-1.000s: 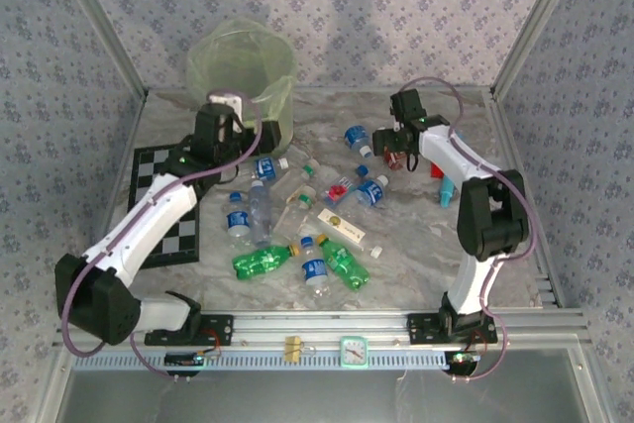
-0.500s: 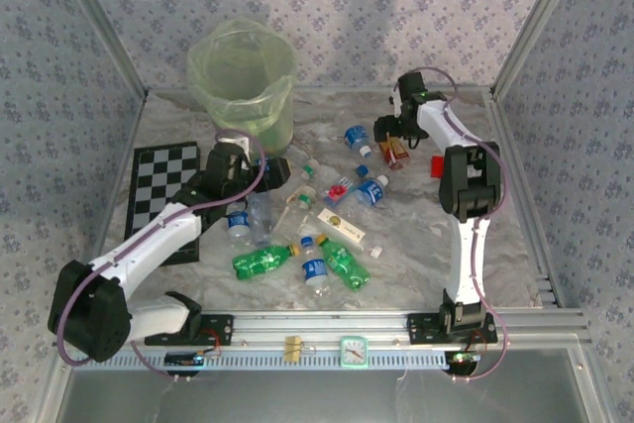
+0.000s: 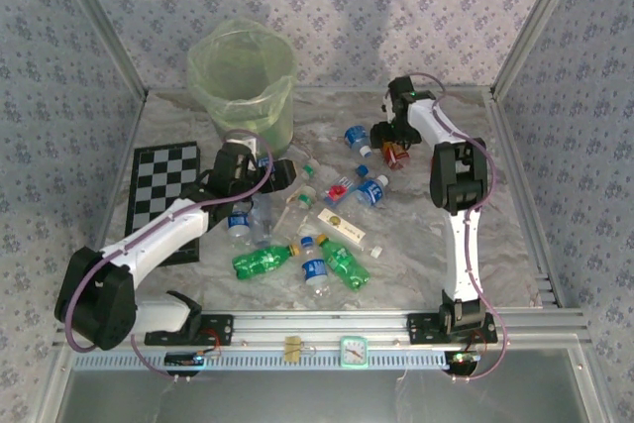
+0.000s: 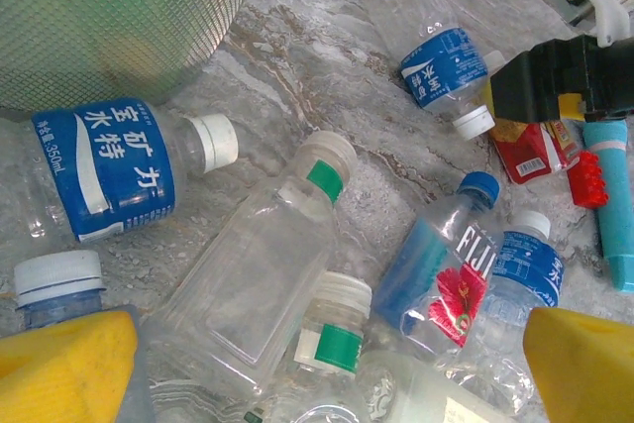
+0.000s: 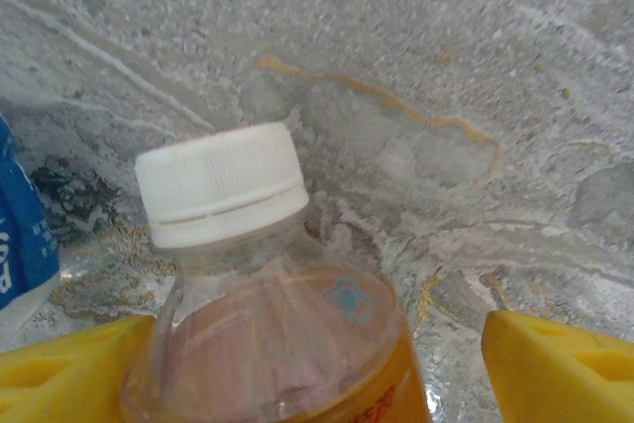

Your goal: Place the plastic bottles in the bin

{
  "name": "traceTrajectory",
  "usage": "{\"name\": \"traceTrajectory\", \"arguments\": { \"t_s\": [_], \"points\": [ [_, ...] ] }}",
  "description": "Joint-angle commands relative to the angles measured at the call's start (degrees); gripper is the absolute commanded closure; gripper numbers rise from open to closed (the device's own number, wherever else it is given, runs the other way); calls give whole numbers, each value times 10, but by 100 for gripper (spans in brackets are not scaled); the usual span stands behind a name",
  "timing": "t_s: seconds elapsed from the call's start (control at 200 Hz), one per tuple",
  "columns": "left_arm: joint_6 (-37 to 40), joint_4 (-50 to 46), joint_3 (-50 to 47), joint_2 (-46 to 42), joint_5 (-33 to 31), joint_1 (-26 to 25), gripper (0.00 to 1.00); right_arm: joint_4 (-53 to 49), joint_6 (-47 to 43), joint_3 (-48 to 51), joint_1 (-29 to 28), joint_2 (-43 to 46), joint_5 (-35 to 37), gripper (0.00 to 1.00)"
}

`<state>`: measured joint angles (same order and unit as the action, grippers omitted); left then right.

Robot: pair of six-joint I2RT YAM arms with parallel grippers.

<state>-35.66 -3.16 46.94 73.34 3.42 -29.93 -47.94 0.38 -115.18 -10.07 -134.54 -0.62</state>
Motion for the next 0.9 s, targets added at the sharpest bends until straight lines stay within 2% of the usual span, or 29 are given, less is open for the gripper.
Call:
{"name": "traceTrajectory", "arguments": {
  "t_s": [0.0, 0.215, 0.375, 0.63, 0.895],
  "points": [
    [-2, 8, 8, -5, 2, -3, 0, -28, -5, -12, -2, -11, 16, 18],
    [-2, 4, -2, -14, -6, -4, 0, -20, 7, 0, 5, 9, -6, 37],
    [-1, 14, 0, -9, 1, -4, 0, -9, 29, 13, 17, 51, -56, 46],
    [14, 49, 22, 14, 50, -10, 0, 81, 85, 121, 26, 208, -155, 47],
    [33, 130, 49, 54, 167, -23, 0, 204, 183, 257, -1, 354, -241, 48]
  ]
}}
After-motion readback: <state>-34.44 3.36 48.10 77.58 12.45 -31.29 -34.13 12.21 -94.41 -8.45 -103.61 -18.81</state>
